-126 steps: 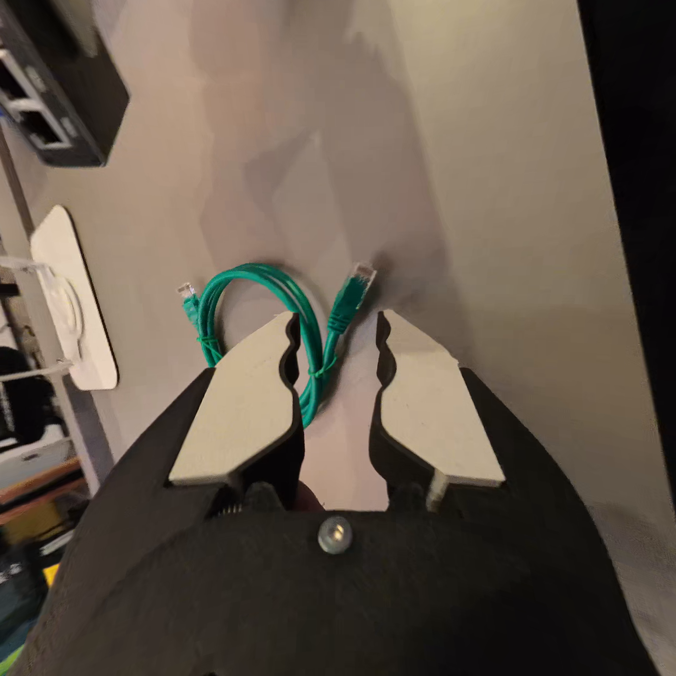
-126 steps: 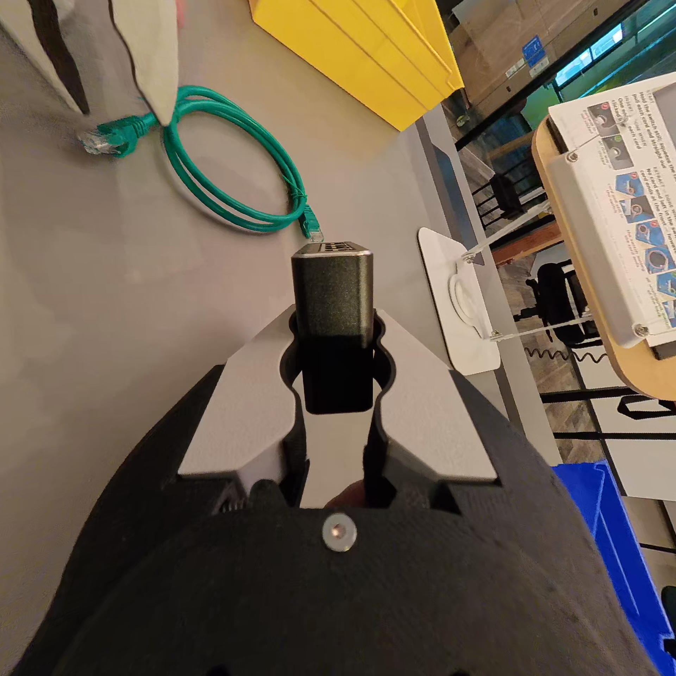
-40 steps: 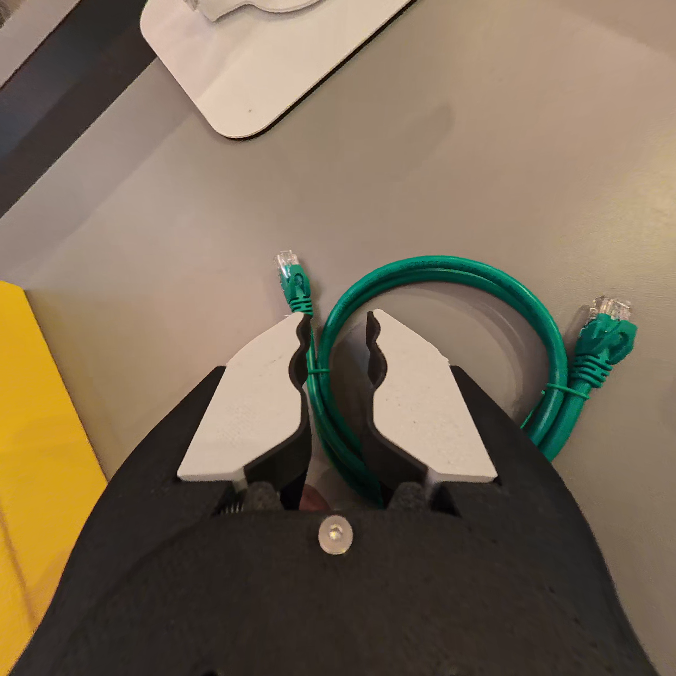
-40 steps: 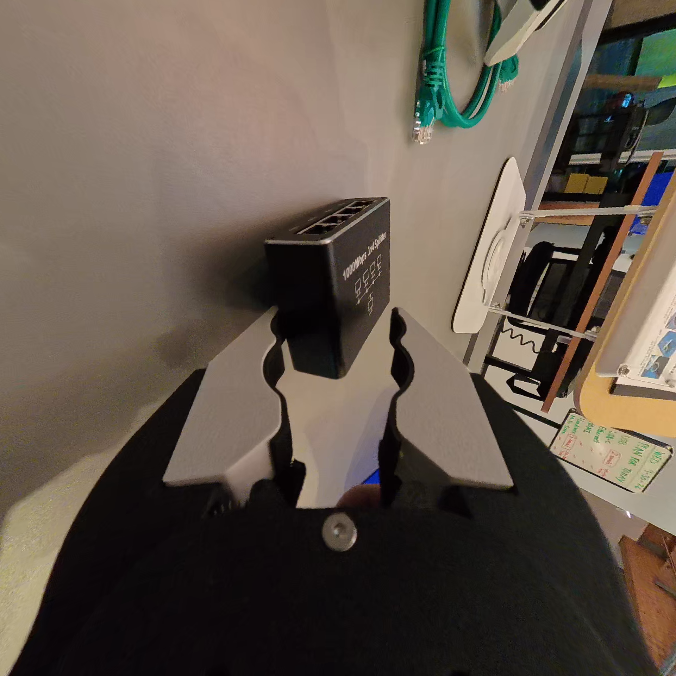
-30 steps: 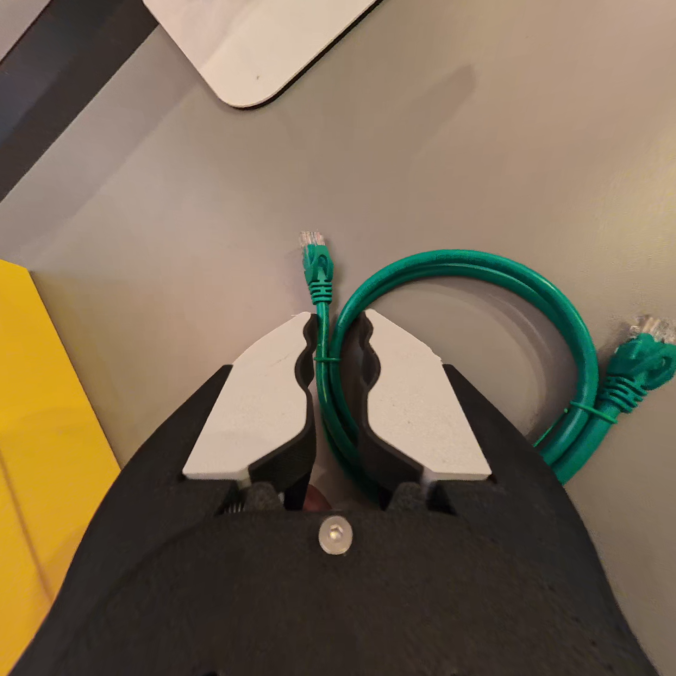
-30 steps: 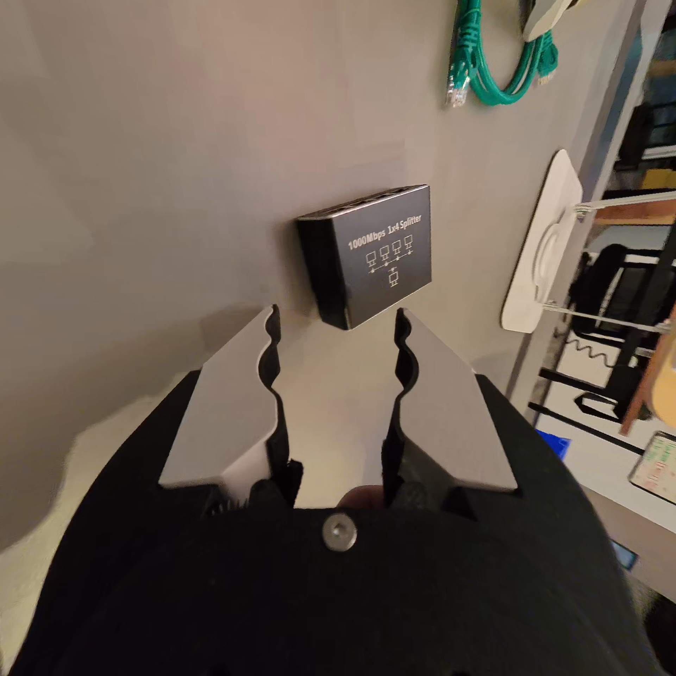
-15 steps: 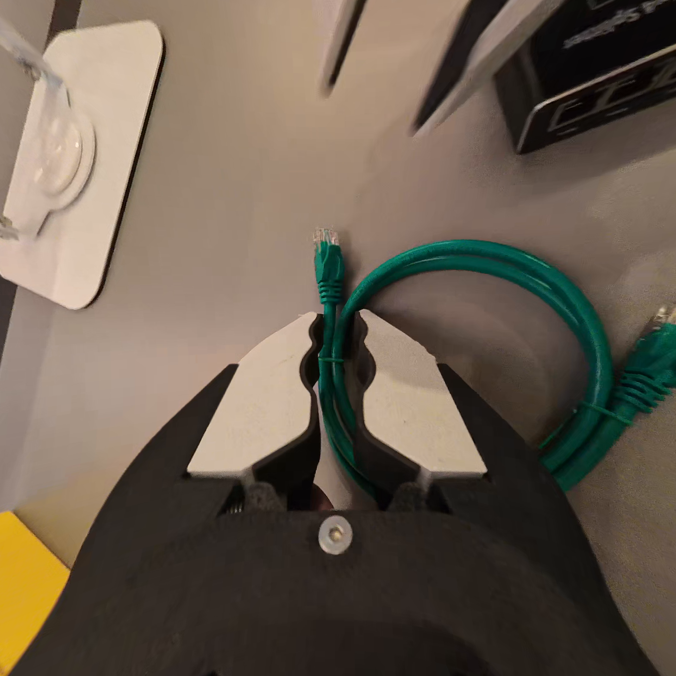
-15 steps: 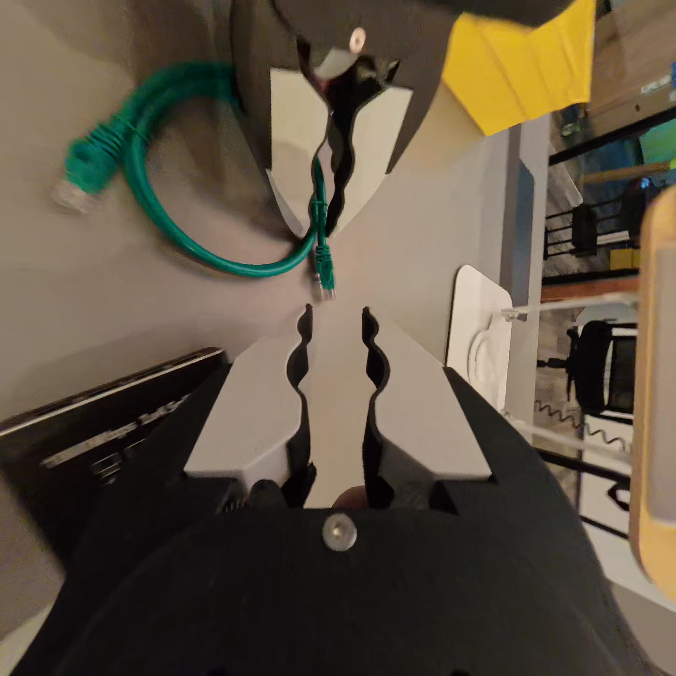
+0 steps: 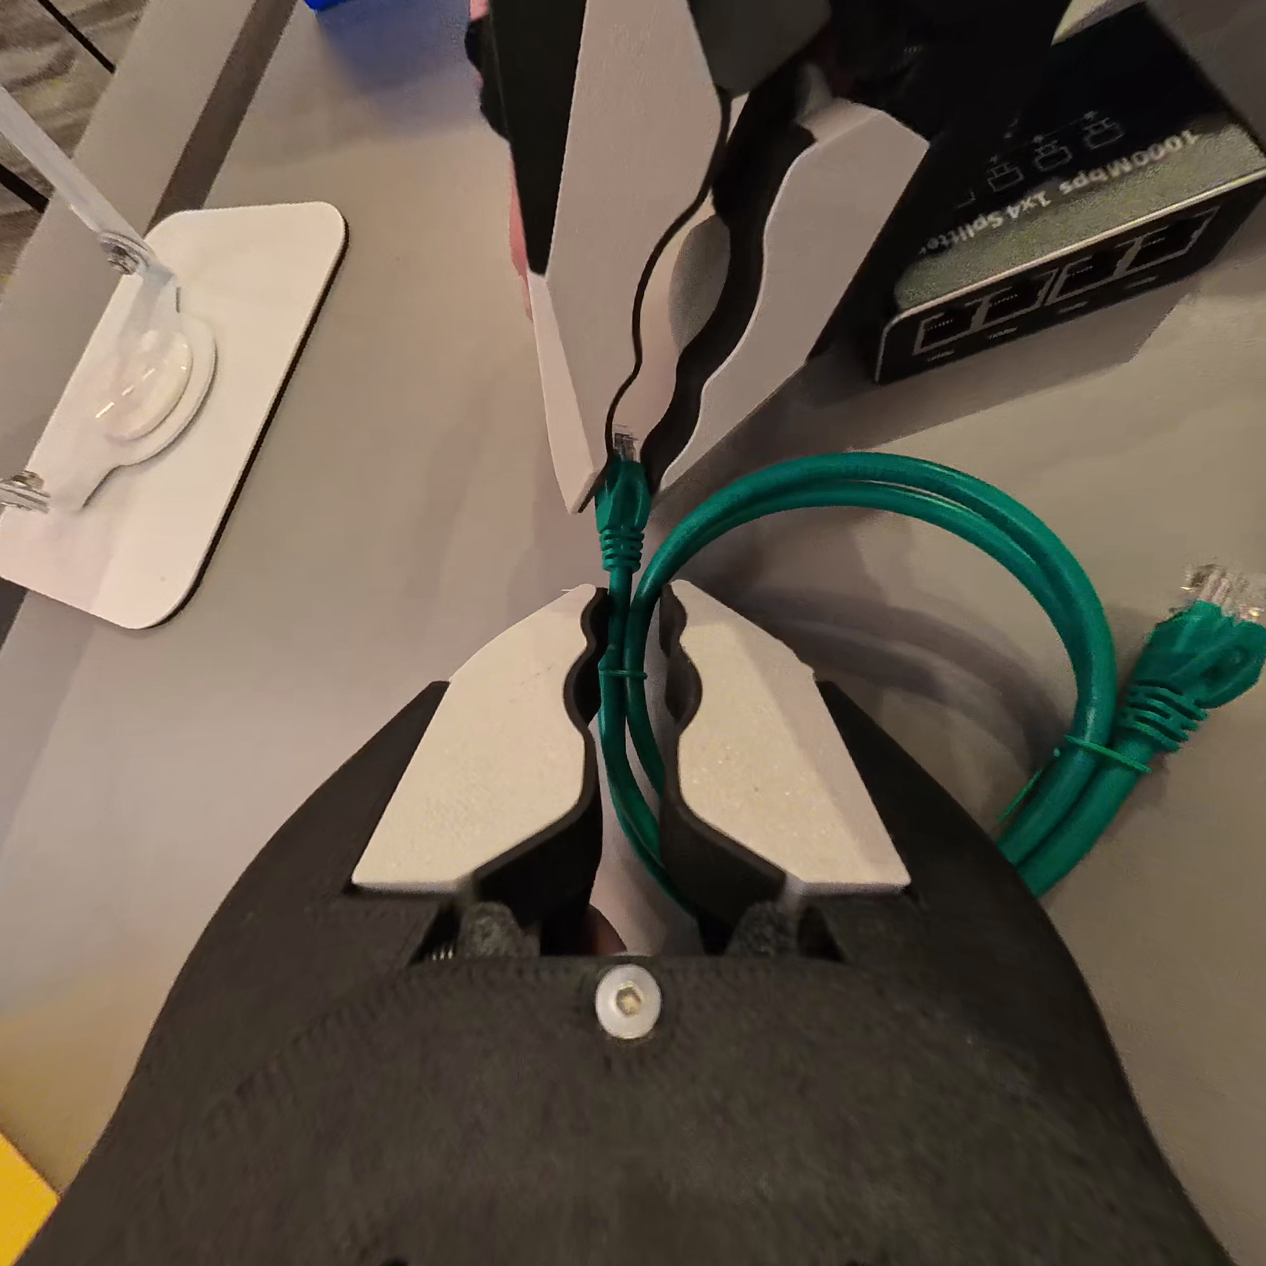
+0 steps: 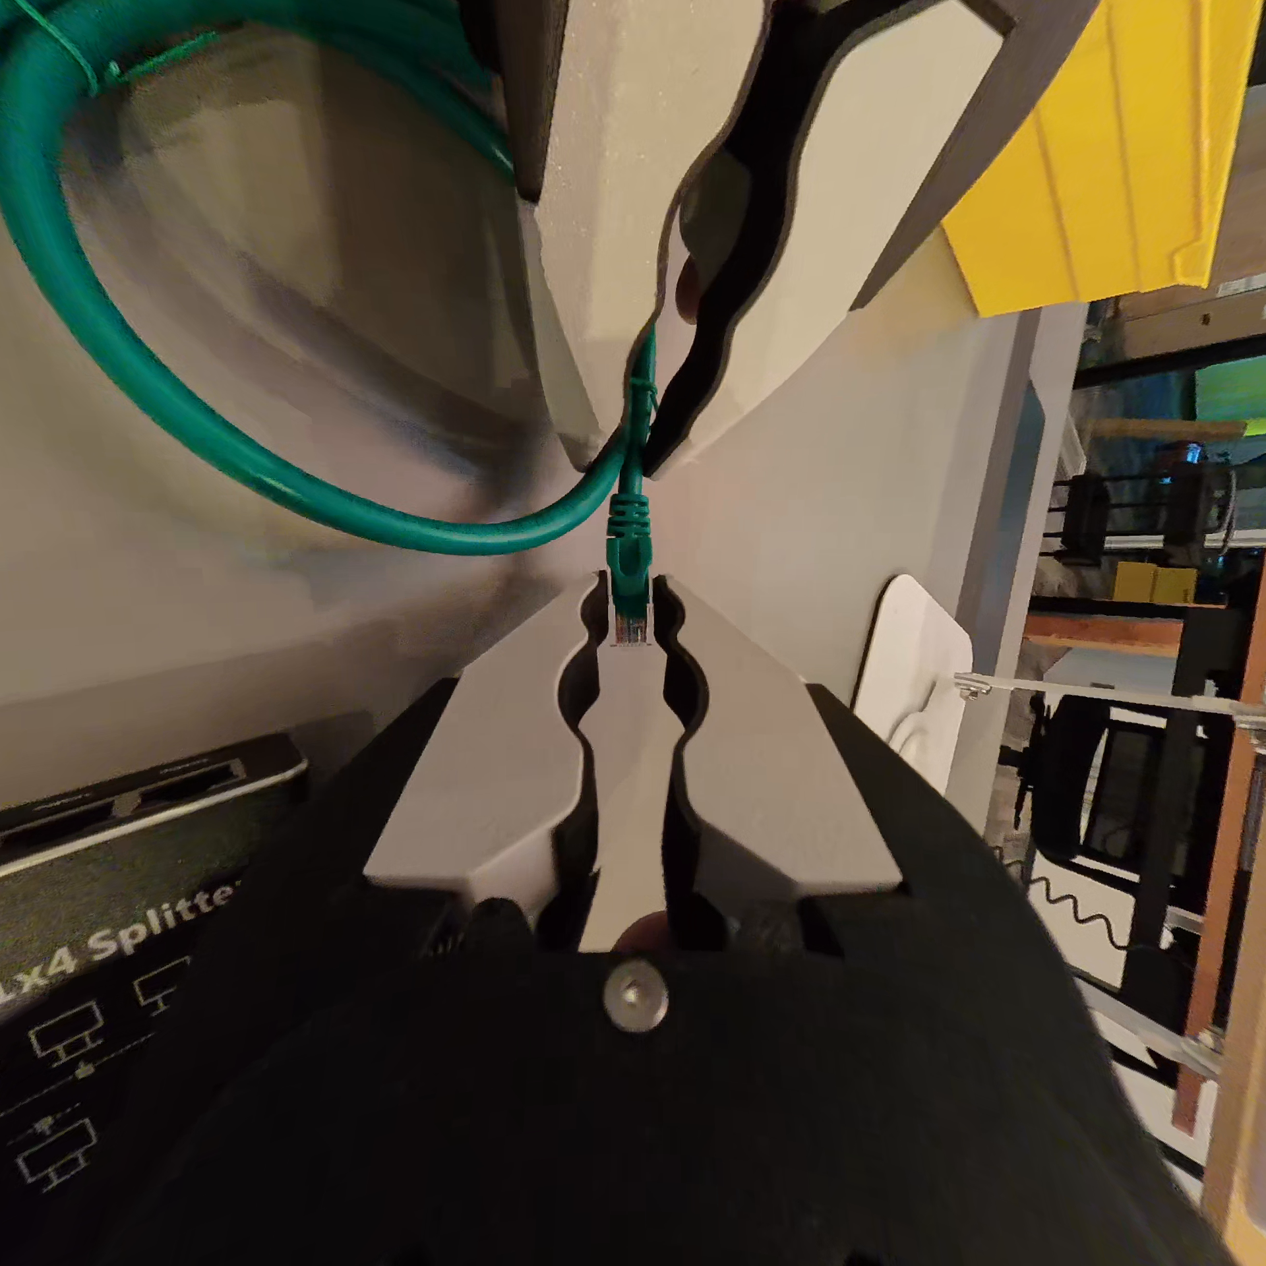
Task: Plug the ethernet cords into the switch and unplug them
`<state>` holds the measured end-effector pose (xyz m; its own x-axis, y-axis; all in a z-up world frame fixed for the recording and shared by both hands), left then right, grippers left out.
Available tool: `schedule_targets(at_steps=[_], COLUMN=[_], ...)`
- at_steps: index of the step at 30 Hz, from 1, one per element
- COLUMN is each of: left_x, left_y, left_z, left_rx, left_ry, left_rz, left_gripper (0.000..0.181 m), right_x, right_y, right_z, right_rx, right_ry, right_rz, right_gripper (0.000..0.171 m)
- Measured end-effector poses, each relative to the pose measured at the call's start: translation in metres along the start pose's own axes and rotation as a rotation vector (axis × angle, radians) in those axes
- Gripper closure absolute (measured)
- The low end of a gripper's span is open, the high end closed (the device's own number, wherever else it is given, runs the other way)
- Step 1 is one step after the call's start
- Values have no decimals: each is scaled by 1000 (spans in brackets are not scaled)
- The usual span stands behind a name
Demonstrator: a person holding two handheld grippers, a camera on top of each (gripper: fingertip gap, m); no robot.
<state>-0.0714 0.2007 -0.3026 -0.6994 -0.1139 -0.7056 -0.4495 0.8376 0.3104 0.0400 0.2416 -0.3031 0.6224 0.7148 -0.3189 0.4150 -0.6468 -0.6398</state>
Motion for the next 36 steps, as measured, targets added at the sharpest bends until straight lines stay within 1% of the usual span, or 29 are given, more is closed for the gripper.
schedule_targets(at_steps=[4,7,9,11,13,14,16,18,21,29,33,36], left_x=[-7,-23,-35,-45,-50,-50,-50,-52,-58,-80,-95,-105], left_y=[4,18,26,26,21,19,17,17,14,15,24,28], left_z=[-11,-31,-40,-40,-33,-29,-27,-30,-36,-55,-74,-80], left_rx=[18,11,17,-18,-60,-85,-106,-77,-39,-27,54,139], left_ry=[-42,-150,-201,-168,-71,-22,10,-29,-36,-21,-30,-39], left_rz=[-20,-107,-172,-144,-48,1,55,52,125,316,297,259], left_gripper=[162,155,142,139,137,137,140,145,150,157,147,148], right_x=[1,2,-1,-4,-8,-10,-12,-11,-9,-7,-11,-15], right_y=[-5,-11,-15,-18,-21,-22,-24,-26,-28,-34,-36,-40], right_z=[-8,-18,-24,-29,-35,-38,-45,-51,-58,-70,-81,-88], right_rx=[-1,16,6,8,0,-10,-35,-61,-120,-168,-168,-165], right_ry=[-49,-47,-82,-95,-139,-170,-238,-309,-413,-586,-669,-721], right_rz=[64,79,124,150,194,222,290,362,457,568,574,571], right_gripper=[162,162,162,162,163,163,162,162,162,162,162,162])
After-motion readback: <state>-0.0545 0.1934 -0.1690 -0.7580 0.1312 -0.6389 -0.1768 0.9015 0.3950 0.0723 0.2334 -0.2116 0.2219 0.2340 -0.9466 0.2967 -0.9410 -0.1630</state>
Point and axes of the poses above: each gripper's, where its closed fingertips meet, z out along the fingers, x out of its underside, y = z × x across the jaws, the point moved 8 cm from there along -z, back along the fingers, and after that the axes turned 1 degree about -x, right-handed, at the moved point
